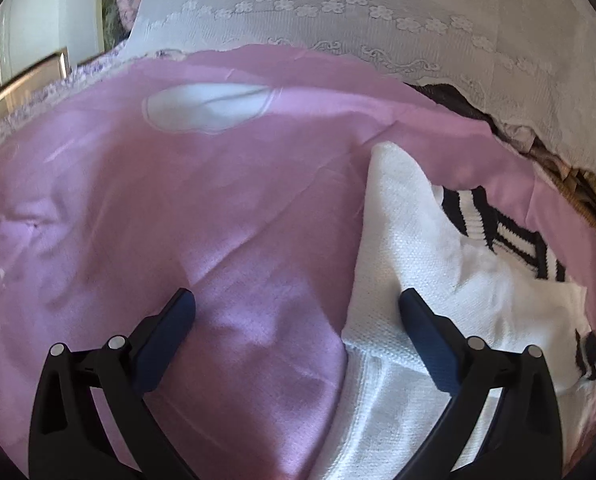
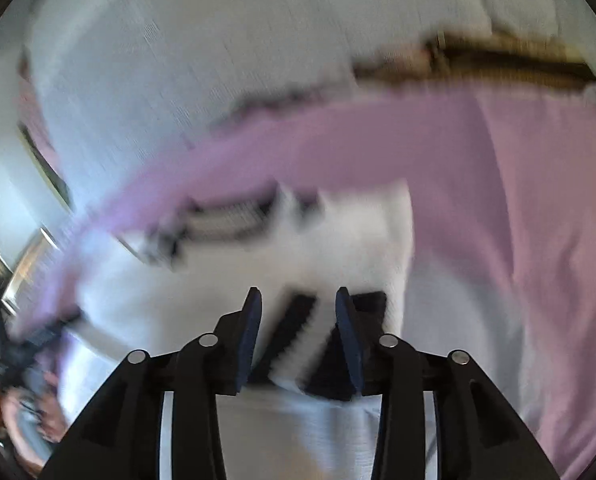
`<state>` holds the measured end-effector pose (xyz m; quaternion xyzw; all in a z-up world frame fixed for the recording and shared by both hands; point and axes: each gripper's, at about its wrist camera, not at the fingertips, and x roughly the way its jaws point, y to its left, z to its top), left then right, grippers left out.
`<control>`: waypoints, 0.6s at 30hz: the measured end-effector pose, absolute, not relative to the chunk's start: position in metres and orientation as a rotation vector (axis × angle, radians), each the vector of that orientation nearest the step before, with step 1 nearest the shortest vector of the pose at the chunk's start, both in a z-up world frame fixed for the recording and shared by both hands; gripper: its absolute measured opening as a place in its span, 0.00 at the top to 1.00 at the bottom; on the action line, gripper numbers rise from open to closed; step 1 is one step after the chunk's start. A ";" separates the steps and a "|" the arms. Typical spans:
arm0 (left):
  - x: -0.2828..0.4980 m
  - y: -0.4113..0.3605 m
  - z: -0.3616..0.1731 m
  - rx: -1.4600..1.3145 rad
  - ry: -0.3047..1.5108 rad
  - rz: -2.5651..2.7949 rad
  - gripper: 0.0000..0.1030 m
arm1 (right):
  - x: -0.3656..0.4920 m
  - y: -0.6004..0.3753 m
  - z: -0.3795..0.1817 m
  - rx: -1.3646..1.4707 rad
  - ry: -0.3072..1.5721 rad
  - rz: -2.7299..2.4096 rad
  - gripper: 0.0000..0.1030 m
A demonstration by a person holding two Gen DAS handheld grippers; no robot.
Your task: Fold small clothes
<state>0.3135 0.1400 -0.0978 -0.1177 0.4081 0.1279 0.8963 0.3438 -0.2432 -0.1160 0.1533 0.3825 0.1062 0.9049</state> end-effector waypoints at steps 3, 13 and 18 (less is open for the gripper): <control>0.320 0.136 -0.104 -0.193 0.874 0.276 0.04 | 0.347 -0.251 -0.113 0.387 0.782 0.243 0.65; 0.330 0.122 -0.057 -0.138 0.670 0.272 0.04 | 0.339 -0.249 -0.118 0.388 0.744 0.281 0.47; 0.384 0.148 -0.107 -0.240 0.916 0.348 0.04 | 0.340 -0.246 -0.117 0.385 0.742 0.304 0.36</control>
